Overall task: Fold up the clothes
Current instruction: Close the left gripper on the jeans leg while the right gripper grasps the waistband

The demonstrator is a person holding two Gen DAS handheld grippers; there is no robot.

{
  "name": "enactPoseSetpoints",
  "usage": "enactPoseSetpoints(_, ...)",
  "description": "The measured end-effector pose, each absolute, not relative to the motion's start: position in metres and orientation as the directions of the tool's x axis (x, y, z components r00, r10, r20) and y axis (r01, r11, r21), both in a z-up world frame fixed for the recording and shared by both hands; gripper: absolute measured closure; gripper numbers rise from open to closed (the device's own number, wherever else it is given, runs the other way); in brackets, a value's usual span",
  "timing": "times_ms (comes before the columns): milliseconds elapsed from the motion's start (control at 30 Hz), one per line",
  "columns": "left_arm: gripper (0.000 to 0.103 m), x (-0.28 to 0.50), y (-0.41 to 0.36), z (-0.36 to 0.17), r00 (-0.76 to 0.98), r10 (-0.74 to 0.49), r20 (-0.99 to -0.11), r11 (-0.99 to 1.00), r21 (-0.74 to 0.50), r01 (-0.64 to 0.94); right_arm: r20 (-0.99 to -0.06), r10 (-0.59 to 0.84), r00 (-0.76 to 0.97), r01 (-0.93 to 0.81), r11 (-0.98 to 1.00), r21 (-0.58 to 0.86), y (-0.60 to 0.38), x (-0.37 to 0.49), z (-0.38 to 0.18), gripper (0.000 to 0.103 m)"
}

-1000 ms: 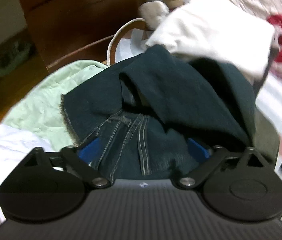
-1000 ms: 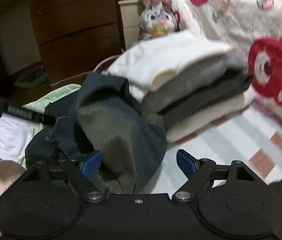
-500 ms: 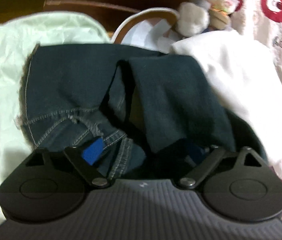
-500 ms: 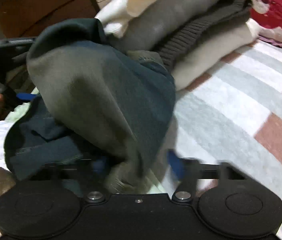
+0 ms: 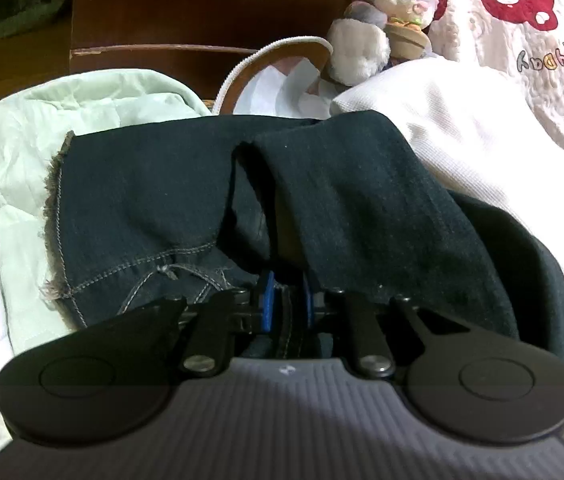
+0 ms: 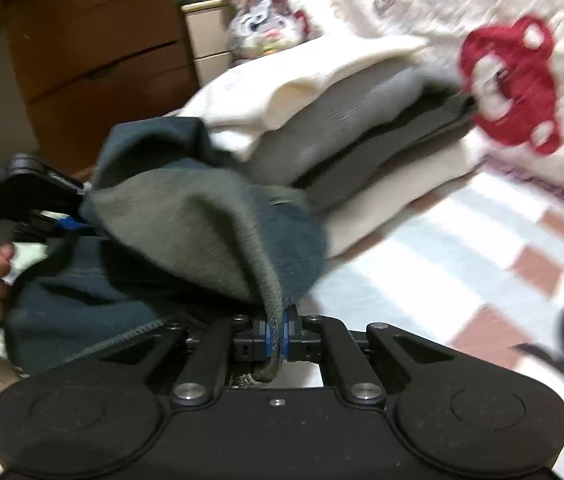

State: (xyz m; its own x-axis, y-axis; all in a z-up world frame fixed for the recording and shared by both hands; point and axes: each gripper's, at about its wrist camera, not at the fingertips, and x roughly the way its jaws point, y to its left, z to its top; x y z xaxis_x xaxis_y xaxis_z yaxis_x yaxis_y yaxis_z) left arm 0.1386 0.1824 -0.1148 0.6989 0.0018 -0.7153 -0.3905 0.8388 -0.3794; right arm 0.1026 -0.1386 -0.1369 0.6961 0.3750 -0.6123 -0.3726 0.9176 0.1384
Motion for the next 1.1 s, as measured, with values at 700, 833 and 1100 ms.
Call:
enactPoseSetpoints(700, 0.020, 0.139, 0.208, -0.123, 0.774, -0.309, -0.552, 0.632, -0.728, -0.266, -0.664, 0.399, 0.632, -0.252, 0.916, 0.311, -0.170, 0.130, -0.164, 0.039)
enactPoseSetpoints(833, 0.008, 0.143, 0.200, -0.124, 0.771, -0.279, -0.572, 0.665, -0.695, -0.274, -0.633, 0.491, 0.599, -0.295, 0.870, 0.395, -0.158, 0.128, -0.171, 0.039)
enactPoseSetpoints(1100, 0.094, 0.147, 0.194, -0.125, 0.771, -0.277, -0.573, 0.728, -0.649, -0.221, -0.545, 0.526, 0.653, -0.326, 0.845, 0.425, -0.150, 0.134, -0.166, 0.087)
